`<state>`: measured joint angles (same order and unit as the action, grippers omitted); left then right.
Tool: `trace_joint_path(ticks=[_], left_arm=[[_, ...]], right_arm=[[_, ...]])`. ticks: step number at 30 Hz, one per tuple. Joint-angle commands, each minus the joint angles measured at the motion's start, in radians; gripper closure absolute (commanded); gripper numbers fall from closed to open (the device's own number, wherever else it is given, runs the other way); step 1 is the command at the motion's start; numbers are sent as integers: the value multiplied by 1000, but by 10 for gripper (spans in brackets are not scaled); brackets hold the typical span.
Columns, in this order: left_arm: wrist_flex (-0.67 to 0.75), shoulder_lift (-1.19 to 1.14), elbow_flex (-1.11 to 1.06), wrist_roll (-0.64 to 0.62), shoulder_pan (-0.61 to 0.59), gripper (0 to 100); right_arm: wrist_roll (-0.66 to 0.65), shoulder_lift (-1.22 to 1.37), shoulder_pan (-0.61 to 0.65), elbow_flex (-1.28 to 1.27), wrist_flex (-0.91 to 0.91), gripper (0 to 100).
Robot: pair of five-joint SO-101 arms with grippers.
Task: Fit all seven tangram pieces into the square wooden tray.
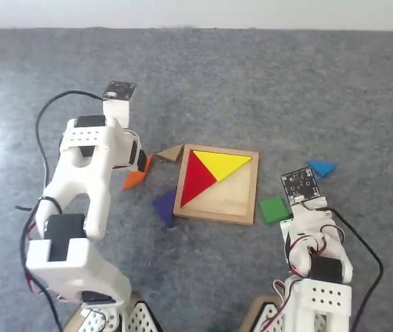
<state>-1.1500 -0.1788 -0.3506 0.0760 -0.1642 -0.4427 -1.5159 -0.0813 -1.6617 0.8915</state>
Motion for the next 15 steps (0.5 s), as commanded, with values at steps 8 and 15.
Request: trace_joint_path(ticks=[8,15], left_arm=[[48,-15,31,-41,68,786],[9,-160,130,-44,49,791]], right_arm=[[-12,-16,8,6,-24,990],[-12,-16,8,6,-24,990]])
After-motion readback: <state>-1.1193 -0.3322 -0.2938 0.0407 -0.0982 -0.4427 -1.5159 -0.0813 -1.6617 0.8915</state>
